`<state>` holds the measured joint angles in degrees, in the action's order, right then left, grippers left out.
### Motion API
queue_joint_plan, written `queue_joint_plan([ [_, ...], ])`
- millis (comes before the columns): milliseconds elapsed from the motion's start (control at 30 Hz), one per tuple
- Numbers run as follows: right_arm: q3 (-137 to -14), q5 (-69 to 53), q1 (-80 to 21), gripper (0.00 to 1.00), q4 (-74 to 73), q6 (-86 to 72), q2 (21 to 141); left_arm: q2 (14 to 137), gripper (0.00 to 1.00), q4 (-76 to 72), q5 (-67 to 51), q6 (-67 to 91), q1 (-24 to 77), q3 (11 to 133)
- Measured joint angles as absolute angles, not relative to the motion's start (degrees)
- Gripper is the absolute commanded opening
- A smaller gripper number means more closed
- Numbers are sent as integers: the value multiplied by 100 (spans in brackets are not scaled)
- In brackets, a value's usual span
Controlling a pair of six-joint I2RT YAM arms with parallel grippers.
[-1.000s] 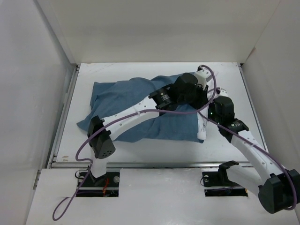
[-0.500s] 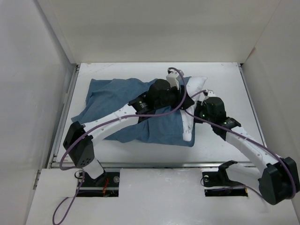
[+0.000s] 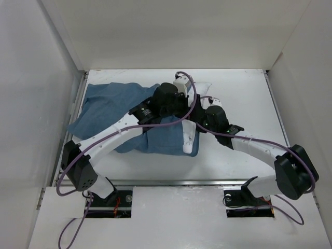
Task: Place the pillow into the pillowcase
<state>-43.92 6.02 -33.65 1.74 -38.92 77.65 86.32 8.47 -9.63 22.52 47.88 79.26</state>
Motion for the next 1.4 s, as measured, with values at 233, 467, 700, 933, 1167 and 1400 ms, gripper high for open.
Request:
queue_joint_plan([
  [233,-4488,648,-3354,0,303,-4045,8112,7933,100,1197,-1186,1949,4698,7933],
  [467,-4510,729,-3334,0,301,-4125,8187,7146,100,1219,-1332,1848,4552,7920],
  [700,-4550,49,-3035,0,303,-4213,7911,7371,77,1481,-617,1959,4560,7854],
  [933,-4543,-1170,-2602,0,377,-4235,7015,7164,100,1247,-408,2108,4593,7236],
  [1167,-4521,-1898,-2589,0,679,-4292,7098,7537,100,1575,270,1931,5011,8182],
  [1400,-4501,-1846,-2561,0,397,-4219,6849,8755,98,1852,1157,1782,5216,8947],
])
